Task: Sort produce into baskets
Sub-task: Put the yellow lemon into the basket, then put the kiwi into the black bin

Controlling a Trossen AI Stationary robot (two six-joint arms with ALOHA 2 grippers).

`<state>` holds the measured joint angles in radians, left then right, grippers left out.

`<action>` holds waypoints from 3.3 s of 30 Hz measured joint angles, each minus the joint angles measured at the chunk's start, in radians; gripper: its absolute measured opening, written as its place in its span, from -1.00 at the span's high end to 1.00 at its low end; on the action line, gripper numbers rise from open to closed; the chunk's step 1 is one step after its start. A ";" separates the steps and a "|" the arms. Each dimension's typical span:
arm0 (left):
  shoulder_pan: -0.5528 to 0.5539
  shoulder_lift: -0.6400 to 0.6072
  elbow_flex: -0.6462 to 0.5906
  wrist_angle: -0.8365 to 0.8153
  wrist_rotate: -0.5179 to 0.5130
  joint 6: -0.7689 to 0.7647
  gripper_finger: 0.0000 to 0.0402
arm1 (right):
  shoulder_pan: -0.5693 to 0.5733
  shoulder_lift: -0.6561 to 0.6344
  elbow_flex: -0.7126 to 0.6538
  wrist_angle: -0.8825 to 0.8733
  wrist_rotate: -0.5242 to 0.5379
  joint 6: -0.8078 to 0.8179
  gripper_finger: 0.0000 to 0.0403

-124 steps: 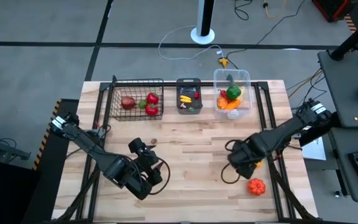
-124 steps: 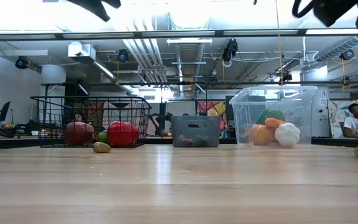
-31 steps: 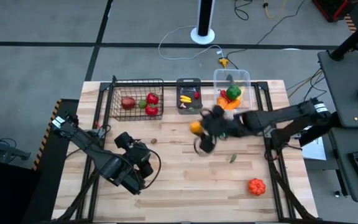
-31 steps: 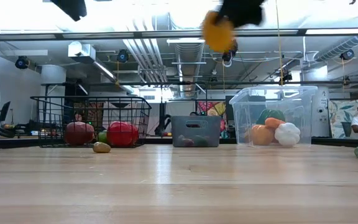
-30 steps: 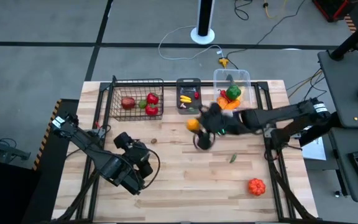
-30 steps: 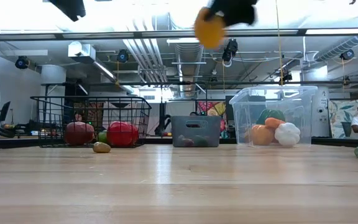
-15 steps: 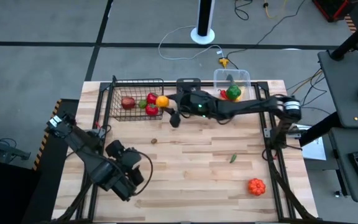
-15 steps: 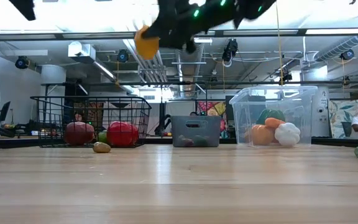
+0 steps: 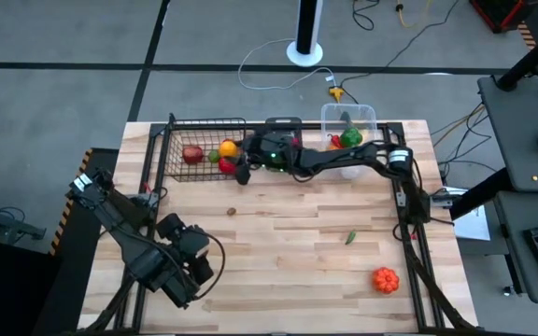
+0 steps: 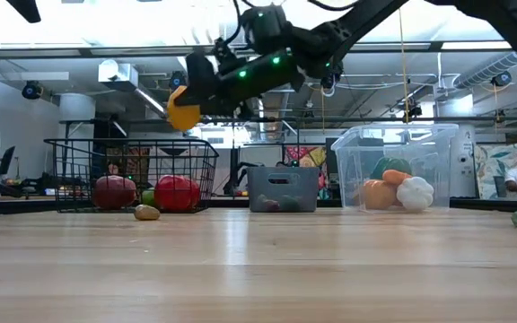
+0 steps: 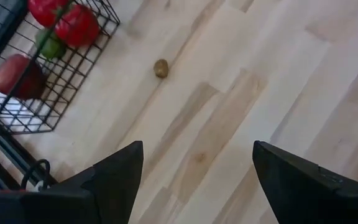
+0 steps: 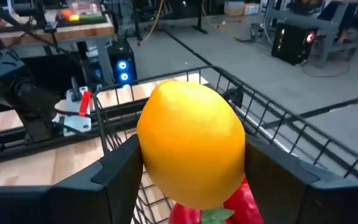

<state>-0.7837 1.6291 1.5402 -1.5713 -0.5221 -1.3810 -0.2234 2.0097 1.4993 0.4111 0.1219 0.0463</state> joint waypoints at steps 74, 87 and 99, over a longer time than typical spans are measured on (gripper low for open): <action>0.199 0.207 -0.062 0.601 -0.227 0.652 -0.41 | 0.458 -0.812 -0.617 -0.290 0.246 0.113 -0.45; 0.232 0.165 -0.276 0.769 -0.115 0.729 -0.37 | 0.514 -0.821 -0.605 -0.305 0.246 0.100 -0.44; 0.332 -0.032 -0.573 0.988 -0.039 0.811 -0.36 | 0.514 -0.824 -0.605 -0.363 0.246 0.139 -0.46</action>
<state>-0.4512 1.5973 0.9668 -0.5836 -0.5614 -0.5696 0.2905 1.1862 0.8948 0.0479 0.3678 0.1852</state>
